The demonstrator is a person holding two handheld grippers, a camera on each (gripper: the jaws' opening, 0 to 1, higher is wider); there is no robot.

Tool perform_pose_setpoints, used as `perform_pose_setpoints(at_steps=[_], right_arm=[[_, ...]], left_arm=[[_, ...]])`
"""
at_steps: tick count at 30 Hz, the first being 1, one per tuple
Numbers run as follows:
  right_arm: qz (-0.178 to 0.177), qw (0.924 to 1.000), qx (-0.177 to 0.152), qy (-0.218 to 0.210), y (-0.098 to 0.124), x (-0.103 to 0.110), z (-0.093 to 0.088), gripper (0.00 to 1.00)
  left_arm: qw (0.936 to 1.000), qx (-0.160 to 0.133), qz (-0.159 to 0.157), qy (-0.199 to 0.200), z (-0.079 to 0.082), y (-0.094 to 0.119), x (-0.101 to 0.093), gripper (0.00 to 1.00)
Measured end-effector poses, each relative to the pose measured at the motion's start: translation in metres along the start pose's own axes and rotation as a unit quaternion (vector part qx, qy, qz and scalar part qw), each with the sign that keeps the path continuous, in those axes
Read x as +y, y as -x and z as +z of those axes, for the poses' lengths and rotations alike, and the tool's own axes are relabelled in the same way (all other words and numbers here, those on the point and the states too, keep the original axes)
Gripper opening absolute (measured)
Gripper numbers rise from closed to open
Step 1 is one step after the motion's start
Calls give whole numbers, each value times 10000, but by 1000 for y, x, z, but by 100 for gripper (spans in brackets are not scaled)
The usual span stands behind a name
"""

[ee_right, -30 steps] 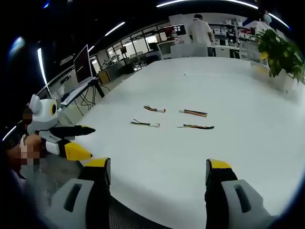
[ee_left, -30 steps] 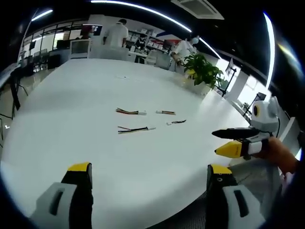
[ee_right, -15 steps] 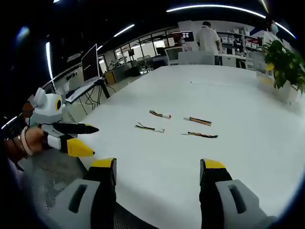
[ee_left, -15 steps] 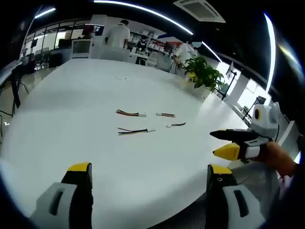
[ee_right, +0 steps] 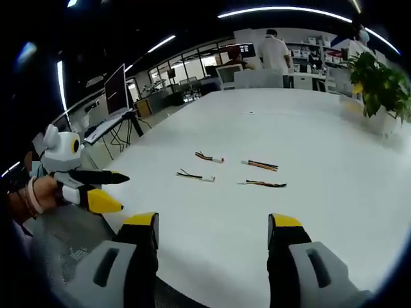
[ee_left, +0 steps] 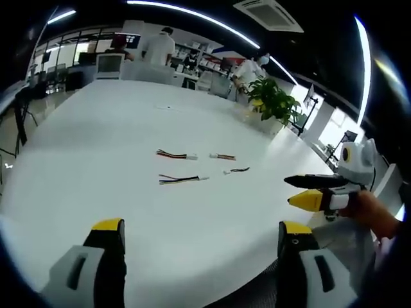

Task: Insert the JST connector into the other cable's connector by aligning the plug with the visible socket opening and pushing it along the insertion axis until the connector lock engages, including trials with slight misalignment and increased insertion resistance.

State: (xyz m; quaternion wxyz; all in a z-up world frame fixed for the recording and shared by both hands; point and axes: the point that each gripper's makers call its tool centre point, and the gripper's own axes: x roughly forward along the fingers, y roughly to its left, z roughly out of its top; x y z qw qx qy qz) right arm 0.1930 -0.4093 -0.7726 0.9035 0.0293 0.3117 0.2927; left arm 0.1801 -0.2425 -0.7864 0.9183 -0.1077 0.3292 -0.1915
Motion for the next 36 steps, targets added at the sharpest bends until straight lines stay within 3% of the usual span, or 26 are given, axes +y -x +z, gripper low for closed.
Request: perform_pose_setpoints(at_steps=[6,16,24,31,36], right_arm=[[69,9999,-90,-1,1,3,5,66],[48,9998,-155,139,1,-3,18,65],[83,9988,-178,458,3,-9,34,64],[114,9979,-284,570,0,-10,47,62],[76,9976,-325,609,-4,-13,52,62]], left_arm=[[9997,-75,-104,194,9,8,1,97],[9995,-286,23,143,28,15,12,97],[9991,-254,166,-279,34,14,19,97],[9987,-500,-77,-97,53,16,19,97],[9984,-525,-56,-184,63,12,21,97]])
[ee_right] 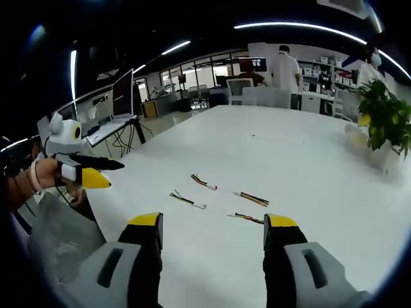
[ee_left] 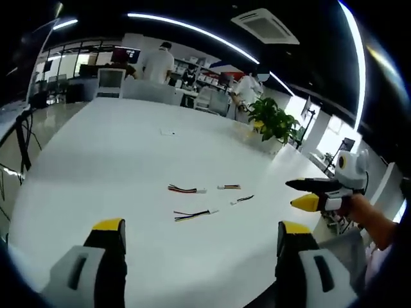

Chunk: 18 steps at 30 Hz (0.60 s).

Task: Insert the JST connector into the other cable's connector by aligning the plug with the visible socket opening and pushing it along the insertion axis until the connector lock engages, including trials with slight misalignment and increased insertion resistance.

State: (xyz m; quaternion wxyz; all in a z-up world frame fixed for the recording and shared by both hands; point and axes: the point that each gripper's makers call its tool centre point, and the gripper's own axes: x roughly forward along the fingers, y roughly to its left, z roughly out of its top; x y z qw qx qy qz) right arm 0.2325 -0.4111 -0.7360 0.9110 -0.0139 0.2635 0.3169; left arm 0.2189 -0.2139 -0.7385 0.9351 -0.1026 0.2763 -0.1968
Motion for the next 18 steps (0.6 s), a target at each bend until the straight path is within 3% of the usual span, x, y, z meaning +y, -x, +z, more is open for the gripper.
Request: perform_pose_setpoints(at_steps=[6,11,16,18], right_arm=[[-49,10000,-70,32,-2,-8,8,60],[-100,9997,-186,110,-2,-15,17,56],[-168,9994,-287,56,-5,-20,25,57],[-165,9994,-278,80,-6,-21,25,56]], left_arm=[[9994,-79,-6,-336,16,-9,1,97],[9997,-146,-170,-128,23,-16,-1,96],[9994,-115,-182,-282,25,-18,-1,96],[9991,-250,-331,-52,31,-20,-4,96]])
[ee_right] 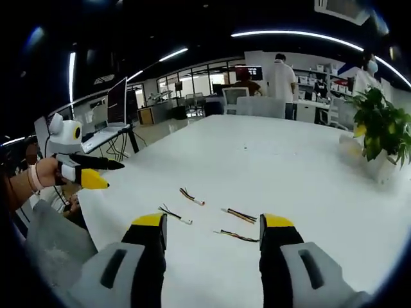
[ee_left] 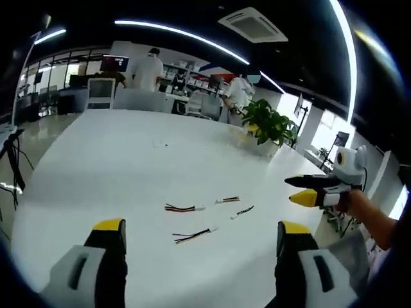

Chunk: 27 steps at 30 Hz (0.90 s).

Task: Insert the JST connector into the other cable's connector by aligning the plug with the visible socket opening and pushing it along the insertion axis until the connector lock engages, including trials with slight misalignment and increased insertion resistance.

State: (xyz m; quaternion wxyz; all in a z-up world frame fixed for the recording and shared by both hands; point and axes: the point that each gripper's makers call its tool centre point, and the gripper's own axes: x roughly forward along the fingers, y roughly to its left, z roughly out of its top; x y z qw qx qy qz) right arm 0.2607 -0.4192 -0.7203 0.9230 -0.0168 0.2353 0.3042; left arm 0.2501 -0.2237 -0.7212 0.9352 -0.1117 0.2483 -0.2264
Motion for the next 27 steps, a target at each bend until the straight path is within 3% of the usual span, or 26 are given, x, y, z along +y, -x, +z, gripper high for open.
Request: perform_pose_setpoints(at_steps=[7,20,22,27], right_arm=[[-38,9999,35,115,-2,-4,0,53],[-73,9998,-28,174,-4,-13,5,48],[-42,9996,-122,270,-5,-13,9,43],[-143,9992,-123,342,-4,-21,12,42]], left_arm=[[9987,-254,-183,402,13,-3,2,96],[9995,-182,-152,206,16,-12,9,96],[9994,-219,-144,208,18,-14,9,95],[9996,-155,-216,44,21,-19,6,91]])
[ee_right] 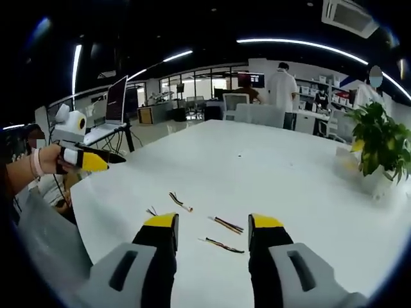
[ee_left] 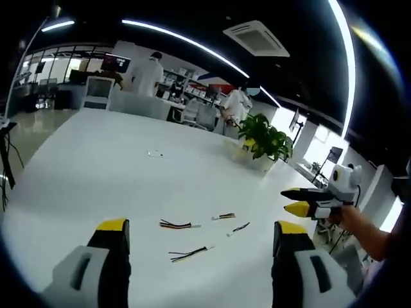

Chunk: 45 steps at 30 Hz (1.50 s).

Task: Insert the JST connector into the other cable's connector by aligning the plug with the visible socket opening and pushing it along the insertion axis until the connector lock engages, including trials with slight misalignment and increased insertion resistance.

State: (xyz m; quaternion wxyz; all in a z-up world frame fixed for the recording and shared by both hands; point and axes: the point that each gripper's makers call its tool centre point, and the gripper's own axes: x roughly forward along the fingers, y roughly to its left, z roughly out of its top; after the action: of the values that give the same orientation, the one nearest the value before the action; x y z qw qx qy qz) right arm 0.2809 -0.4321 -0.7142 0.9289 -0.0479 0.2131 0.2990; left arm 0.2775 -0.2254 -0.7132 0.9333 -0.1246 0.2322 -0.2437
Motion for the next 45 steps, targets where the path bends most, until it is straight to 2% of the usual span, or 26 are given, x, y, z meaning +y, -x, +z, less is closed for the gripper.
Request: perform_pose_setpoints(at_steps=[4,8,9,14,20,22,24,26,28,30,36,38,42,45], right_arm=[[-33,10000,-28,-61,-1,-5,1,41],[-29,9999,-71,-79,-2,-7,3,42],[-46,9999,-70,-80,-3,-8,3,41],[-39,9999,-60,-89,-5,-10,2,41],[-59,10000,30,-64,-9,-14,-3,43],[-46,9997,99,-230,-11,-15,-7,45],[80,9985,-64,-545,-14,-13,-5,43],[170,9975,-157,-667,-15,-12,-3,42],[163,9972,-148,-710,-16,-13,-3,42],[181,9965,-142,-799,-17,-14,-3,43],[202,9960,-188,-853,-20,-18,0,42],[236,9957,-200,-878,-22,-19,1,41],[406,9918,-349,-1157,-25,-18,7,40],[365,9926,-291,-1123,-28,-23,6,38]], left_arm=[[9998,17,-35,-172,2,-4,-3,90],[9945,441,103,-948,-11,-11,1,86],[9937,474,70,-1011,-14,-12,-1,85],[9919,559,-50,-1142,-21,-20,-12,85],[9923,587,-80,-1088,-19,-25,-14,85],[9922,554,-109,-1115,-16,-26,-15,84],[9915,534,-101,-1183,-14,-27,-13,84],[9908,495,-147,-1251,-11,-28,-12,80],[9913,370,-312,-1220,-5,-28,-16,71],[9925,234,-391,-1134,1,-29,-18,70],[9908,324,-260,-1287,4,-33,-11,71],[9915,369,-263,-1217,3,-35,-10,72],[9913,377,-280,-1227,3,-38,-9,71],[9903,398,-256,-1308,3,-41,-5,71]])
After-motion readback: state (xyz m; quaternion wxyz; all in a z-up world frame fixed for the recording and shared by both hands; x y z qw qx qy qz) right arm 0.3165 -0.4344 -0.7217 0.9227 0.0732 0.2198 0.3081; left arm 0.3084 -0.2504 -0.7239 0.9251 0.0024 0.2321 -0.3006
